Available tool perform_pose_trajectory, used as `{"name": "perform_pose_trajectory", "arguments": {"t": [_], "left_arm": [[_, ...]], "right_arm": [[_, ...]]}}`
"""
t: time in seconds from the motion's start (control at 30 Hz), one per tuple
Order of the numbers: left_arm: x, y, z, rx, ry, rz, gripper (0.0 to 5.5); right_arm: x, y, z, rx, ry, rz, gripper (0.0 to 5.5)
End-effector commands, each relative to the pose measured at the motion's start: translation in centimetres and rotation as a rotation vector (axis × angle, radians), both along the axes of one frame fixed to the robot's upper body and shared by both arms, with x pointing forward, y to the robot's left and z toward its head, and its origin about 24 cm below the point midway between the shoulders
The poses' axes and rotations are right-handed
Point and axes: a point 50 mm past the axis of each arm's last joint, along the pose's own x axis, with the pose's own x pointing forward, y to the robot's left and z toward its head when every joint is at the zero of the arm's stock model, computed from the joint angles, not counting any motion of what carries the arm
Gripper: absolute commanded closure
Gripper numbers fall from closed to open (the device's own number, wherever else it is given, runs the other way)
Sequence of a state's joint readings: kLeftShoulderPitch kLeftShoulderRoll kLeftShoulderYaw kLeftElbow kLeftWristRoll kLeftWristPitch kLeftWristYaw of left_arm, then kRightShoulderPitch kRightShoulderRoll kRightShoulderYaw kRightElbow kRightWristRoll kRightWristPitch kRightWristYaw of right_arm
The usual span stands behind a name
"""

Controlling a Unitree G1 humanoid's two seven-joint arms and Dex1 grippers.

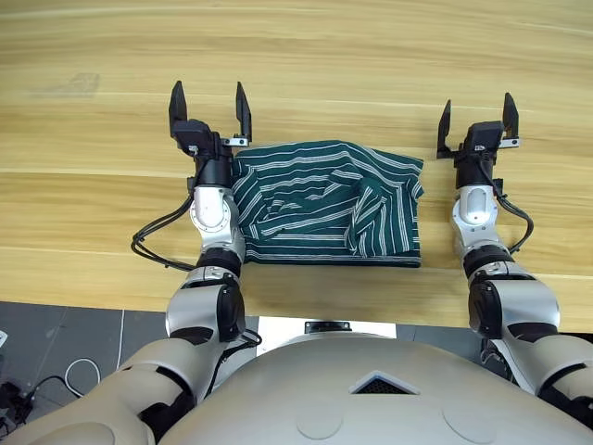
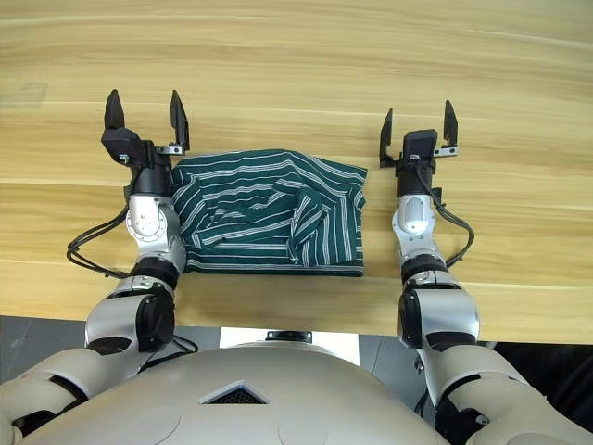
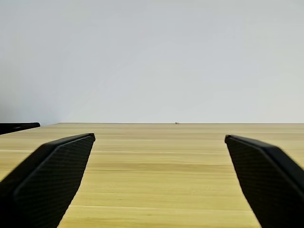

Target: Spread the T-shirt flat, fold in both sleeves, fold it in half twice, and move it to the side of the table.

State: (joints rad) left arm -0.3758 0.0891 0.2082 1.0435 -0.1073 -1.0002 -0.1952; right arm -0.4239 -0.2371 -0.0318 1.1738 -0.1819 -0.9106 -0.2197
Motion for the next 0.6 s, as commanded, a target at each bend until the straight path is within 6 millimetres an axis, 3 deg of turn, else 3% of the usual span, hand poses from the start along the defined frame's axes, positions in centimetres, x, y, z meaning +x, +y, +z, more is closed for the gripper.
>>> {"name": "perform_pose_trajectory", "arguments": {"t": [0.03, 0.17, 0.27, 0.37, 0.47, 0.6], "left_arm": [[-0.2, 0.5, -0.2, 0.042, 0.023, -0.017, 0.40], [-1.1, 3.3, 0.1, 0.075, 0.021, -0.004, 0.40], [-2.8, 6.0, 0.7, 0.130, -0.006, -0.030, 0.40], [-4.7, 7.4, 1.6, 0.170, -0.039, -0.111, 0.40], [-7.3, 7.2, 1.9, 0.163, -0.025, -0.366, 0.40], [-9.4, 5.6, 2.0, 0.113, 0.002, -0.665, 0.40]], "right_arm": [[-0.6, -0.6, -0.1, -0.021, -0.012, -0.009, 0.73], [-0.8, -0.6, 0.0, -0.043, -0.015, 0.030, 0.73], [-0.9, -0.4, 1.0, -0.066, -0.062, 0.142, 0.73], [-1.9, 0.1, 1.7, -0.080, -0.095, 0.277, 0.73], [-4.0, 1.6, 2.0, -0.090, -0.055, 0.528, 0.73], [-7.7, 2.5, 4.2, -0.050, 0.007, 0.889, 0.73]]}}
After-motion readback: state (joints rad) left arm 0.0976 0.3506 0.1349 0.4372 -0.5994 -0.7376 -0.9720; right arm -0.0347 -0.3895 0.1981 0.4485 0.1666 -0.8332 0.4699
